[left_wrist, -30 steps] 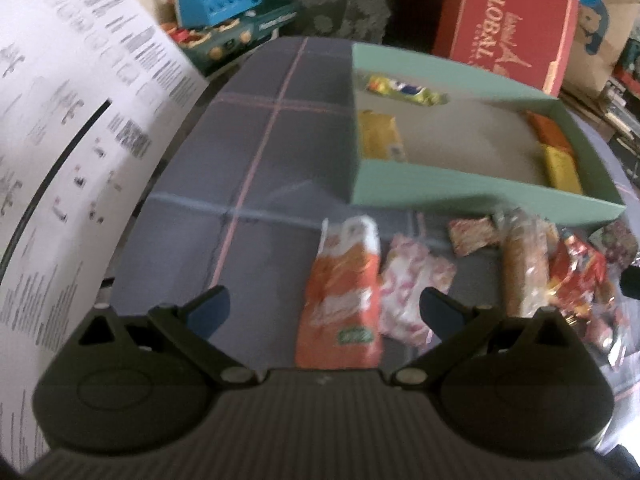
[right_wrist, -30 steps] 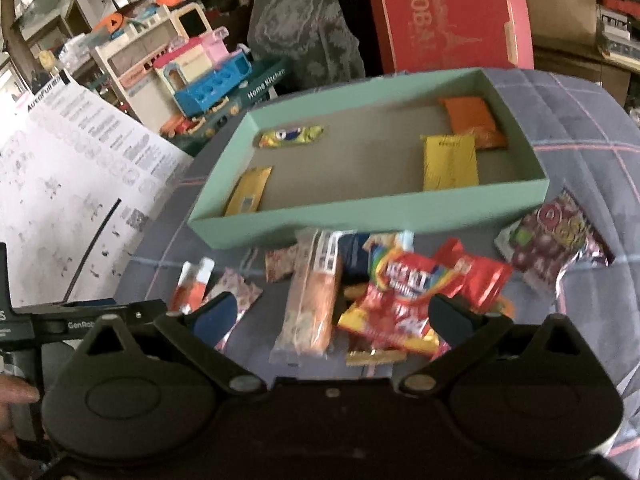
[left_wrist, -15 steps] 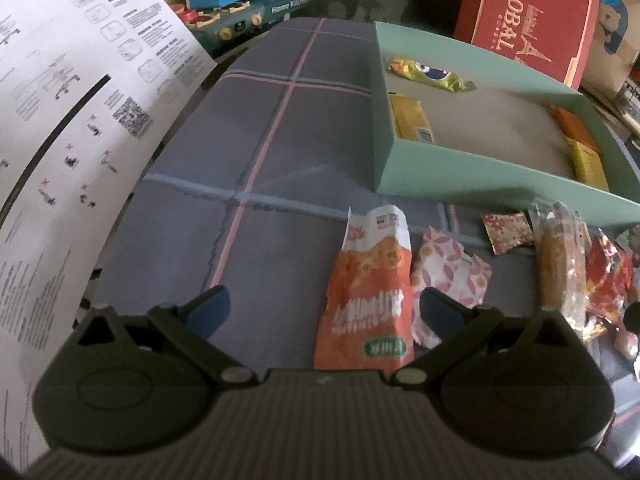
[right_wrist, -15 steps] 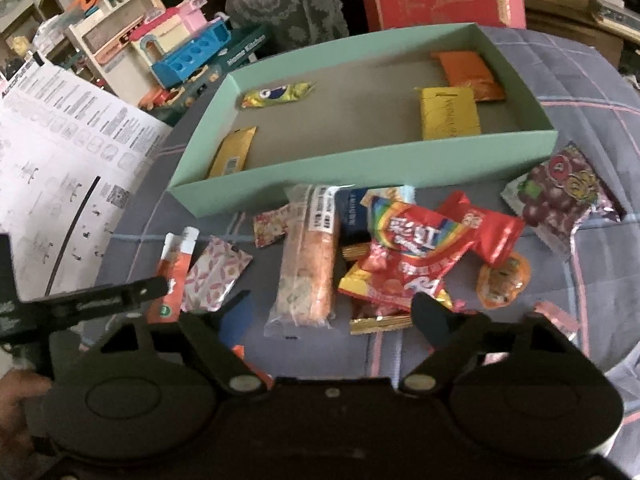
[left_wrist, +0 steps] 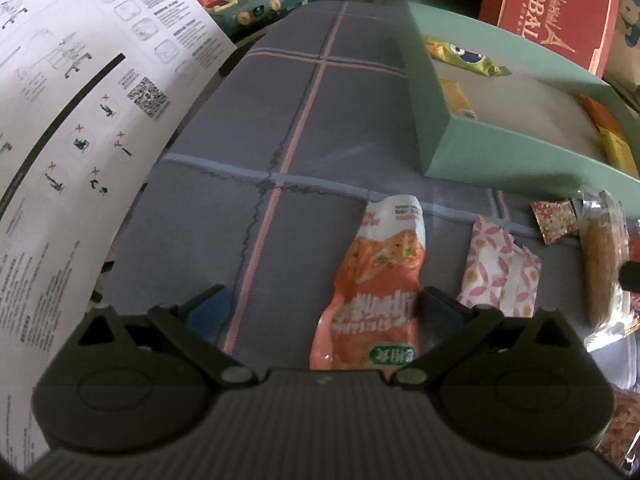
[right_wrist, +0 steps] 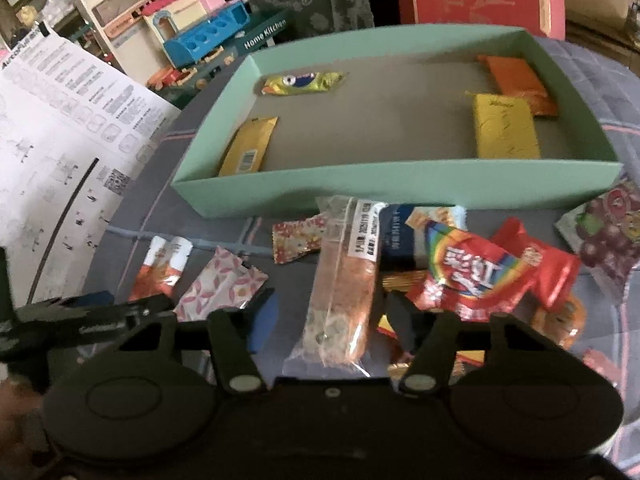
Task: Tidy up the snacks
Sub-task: 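Grasp the bread roll with the right tool while the left tool grasps the orange chip bag, then carry the bread roll and chip bag into the tray and release them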
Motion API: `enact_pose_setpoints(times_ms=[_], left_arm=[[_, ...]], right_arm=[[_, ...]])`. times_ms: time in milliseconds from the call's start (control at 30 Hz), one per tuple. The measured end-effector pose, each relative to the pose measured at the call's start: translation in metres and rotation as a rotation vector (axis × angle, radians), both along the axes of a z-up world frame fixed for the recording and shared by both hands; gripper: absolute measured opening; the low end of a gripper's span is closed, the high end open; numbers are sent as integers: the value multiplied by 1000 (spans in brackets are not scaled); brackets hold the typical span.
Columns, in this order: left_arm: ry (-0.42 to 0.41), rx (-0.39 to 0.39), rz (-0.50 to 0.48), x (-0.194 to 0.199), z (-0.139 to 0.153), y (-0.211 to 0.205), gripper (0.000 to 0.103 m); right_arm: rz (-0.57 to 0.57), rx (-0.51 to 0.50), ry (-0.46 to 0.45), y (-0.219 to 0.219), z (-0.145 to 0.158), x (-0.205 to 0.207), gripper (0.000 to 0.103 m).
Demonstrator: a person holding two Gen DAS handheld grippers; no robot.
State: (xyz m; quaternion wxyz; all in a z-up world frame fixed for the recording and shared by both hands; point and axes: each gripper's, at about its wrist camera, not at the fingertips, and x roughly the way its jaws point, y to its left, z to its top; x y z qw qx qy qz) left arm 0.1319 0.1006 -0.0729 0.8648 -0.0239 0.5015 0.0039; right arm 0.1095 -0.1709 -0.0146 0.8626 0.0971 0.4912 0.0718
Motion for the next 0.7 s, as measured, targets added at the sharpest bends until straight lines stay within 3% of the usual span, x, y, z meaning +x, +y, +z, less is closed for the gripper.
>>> enact_pose_setpoints(times_ms=[133, 200, 400, 500, 567, 633, 700], left_arm=[[0, -3, -9, 0, -2, 0, 103], [-7, 9, -21, 0, -3, -2, 103], [-35, 33, -82, -4, -4, -16, 98], [-46, 29, -110, -4, -1, -21, 81], [-62, 31, -139, -6, 4, -26, 49], [-64, 50, -148, -7, 8, -30, 33], [-49, 17, -151, -7, 10, -30, 31]], right_arm=[[4, -21, 12, 7, -13, 9, 52], [14, -32, 14, 10, -18, 10, 40], [3, -9, 27, 8, -29, 12, 40], [0, -8, 21, 8, -30, 15, 40], [0, -12, 15, 7, -30, 15, 37], [-4, -5, 14, 7, -29, 13, 36], [-6, 12, 20, 5, -29, 11, 36]])
